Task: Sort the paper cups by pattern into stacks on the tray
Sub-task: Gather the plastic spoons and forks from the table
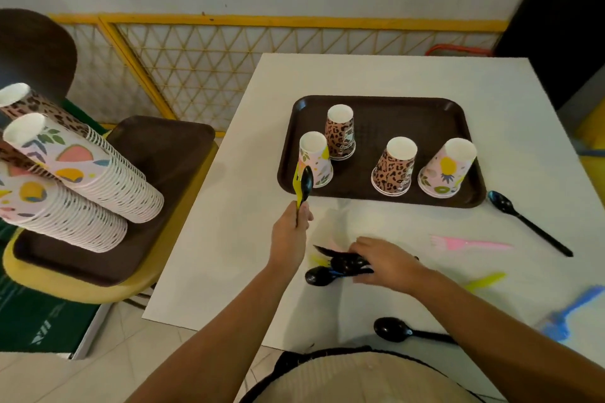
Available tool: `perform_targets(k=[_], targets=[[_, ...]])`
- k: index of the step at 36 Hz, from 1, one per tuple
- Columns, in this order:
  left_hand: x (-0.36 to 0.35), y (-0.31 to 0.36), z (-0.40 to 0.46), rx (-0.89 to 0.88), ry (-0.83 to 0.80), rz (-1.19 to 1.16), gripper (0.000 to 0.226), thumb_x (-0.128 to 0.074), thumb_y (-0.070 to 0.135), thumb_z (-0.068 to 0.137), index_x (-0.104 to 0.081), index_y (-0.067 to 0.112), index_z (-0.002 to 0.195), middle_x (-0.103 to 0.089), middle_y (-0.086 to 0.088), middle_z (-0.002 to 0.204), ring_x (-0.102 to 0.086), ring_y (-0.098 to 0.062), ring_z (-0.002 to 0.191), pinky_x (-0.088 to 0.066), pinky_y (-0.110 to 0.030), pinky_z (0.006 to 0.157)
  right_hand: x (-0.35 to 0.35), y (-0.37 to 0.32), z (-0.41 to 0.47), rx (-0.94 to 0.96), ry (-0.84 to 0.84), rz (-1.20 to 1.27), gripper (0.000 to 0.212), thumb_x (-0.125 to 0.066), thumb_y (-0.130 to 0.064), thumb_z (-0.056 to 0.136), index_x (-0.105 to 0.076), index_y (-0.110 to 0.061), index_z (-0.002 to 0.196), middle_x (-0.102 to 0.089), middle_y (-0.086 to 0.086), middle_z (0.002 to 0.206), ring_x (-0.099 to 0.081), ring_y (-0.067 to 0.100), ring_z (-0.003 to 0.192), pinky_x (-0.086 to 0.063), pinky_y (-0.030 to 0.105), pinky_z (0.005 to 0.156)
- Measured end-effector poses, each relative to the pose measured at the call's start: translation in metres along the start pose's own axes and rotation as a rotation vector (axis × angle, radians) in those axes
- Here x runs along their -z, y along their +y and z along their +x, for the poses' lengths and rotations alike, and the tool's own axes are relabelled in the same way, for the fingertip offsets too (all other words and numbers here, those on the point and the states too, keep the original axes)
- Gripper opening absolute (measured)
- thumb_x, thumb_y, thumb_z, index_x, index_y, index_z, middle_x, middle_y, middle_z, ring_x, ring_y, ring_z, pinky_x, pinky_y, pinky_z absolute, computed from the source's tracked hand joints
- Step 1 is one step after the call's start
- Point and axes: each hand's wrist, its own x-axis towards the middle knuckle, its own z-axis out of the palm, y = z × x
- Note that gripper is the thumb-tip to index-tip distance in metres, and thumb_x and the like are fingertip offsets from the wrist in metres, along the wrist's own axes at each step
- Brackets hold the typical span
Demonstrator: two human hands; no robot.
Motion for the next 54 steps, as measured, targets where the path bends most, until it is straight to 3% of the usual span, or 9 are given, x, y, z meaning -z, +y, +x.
perform_targets(k=[7, 13, 16, 23, 34, 43, 47, 50, 54], targets=[[-0.007, 0.003, 0.01, -0.032, -0.083, 0.017, 0.032, -0.035, 0.026, 0.105, -0.047, 0.018, 0.076, -0.044, 0.002, 0.064, -0.038, -0.012, 0.057, -0.033, -0.024, 0.056, -0.007, -0.006, -0.004, -0.248, 0.112, 0.033, 0.042, -0.053, -0.027, 0.09, -0.043, -0.012, 0.128, -0.05, 0.007, 0.128, -0.05, 0.024, 0.116, -0.038, 0.03, 0.092], [-0.014, 0.006, 0.013, 0.079, -0.145, -0.109, 0.033, -0.043, 0.038, 0.101, -0.051, 0.017, 0.078, -0.042, 0.005, 0.058, -0.037, -0.011, 0.051, -0.031, -0.026, 0.05, -0.001, -0.012, -0.006, -0.498, 0.417, 0.468, 0.007, -0.052, -0.012, 0.09, -0.049, -0.011, 0.096, -0.064, 0.015, 0.09, -0.06, 0.031, 0.083, -0.034, 0.027, 0.063], [-0.024, 0.011, 0.008, 0.107, -0.235, -0.115, 0.034, -0.047, 0.048, 0.096, -0.048, 0.019, 0.08, -0.04, 0.007, 0.056, -0.037, -0.01, 0.048, -0.031, -0.026, 0.048, 0.003, -0.021, -0.002, -0.535, 0.499, 0.6, 0.005, -0.048, -0.009, 0.09, -0.05, -0.013, 0.094, -0.059, 0.008, 0.082, -0.053, 0.022, 0.073, -0.034, 0.026, 0.062], [-0.052, 0.024, -0.001, 0.021, -0.393, -0.08, 0.045, -0.072, 0.041, 0.083, -0.053, 0.012, 0.111, -0.062, -0.006, 0.105, -0.056, -0.007, 0.079, -0.042, -0.012, 0.061, 0.009, -0.042, 0.005, -0.627, 0.696, 0.626, 0.022, -0.042, -0.011, 0.094, -0.055, -0.005, 0.111, -0.065, 0.011, 0.091, -0.061, 0.027, 0.084, -0.044, 0.032, 0.07], [-0.079, 0.041, -0.006, 0.231, -0.396, -0.169, 0.022, -0.07, 0.029, 0.088, -0.064, 0.01, 0.095, -0.068, -0.011, 0.093, -0.065, -0.025, 0.092, -0.051, -0.034, 0.086, 0.004, -0.048, -0.009, -0.611, 0.649, 0.42, 0.027, -0.041, -0.017, 0.096, -0.044, -0.002, 0.117, -0.062, 0.02, 0.094, -0.059, 0.03, 0.08, -0.041, 0.032, 0.064], [-0.099, 0.043, -0.023, 0.1, -0.354, -0.186, 0.021, -0.067, 0.033, 0.089, -0.064, 0.012, 0.091, -0.067, -0.004, 0.087, -0.065, -0.02, 0.085, -0.052, -0.031, 0.081, 0.003, -0.036, -0.038, -0.513, 0.688, 0.495, 0.04, -0.057, -0.015, 0.087, -0.043, -0.004, 0.123, -0.064, 0.016, 0.105, -0.061, 0.031, 0.091, -0.039, 0.026, 0.067], [-0.105, 0.055, -0.024, 0.106, -0.333, -0.261, 0.02, -0.062, 0.028, 0.093, -0.065, 0.016, 0.078, -0.067, 0.007, 0.074, -0.061, -0.005, 0.071, -0.044, -0.013, 0.067, -0.004, -0.018, -0.058, -0.452, 0.597, 0.433, 0.03, -0.058, -0.026, 0.088, -0.05, -0.007, 0.11, -0.06, 0.008, 0.092, -0.055, 0.025, 0.081, -0.029, 0.024, 0.064], [-0.109, 0.064, -0.02, 0.151, -0.344, -0.333, 0.023, -0.062, 0.027, 0.093, -0.058, 0.015, 0.075, -0.062, 0.006, 0.057, -0.06, -0.01, 0.06, -0.049, -0.023, 0.07, -0.006, -0.001, -0.078, -0.418, 0.543, 0.39, 0.034, -0.058, -0.032, 0.089, -0.052, -0.012, 0.116, -0.058, -0.001, 0.094, -0.053, 0.018, 0.083, -0.035, 0.025, 0.069], [-0.116, 0.075, -0.02, 0.133, -0.328, -0.316, 0.029, -0.061, 0.026, 0.094, -0.05, 0.014, 0.07, -0.046, 0.006, 0.044, -0.045, -0.011, 0.044, -0.043, -0.025, 0.052, -0.007, 0.019, -0.103, -0.365, 0.443, 0.371, 0.039, -0.065, -0.033, 0.084, -0.056, -0.014, 0.116, -0.058, -0.002, 0.108, -0.058, 0.013, 0.093, -0.042, 0.015, 0.078]])
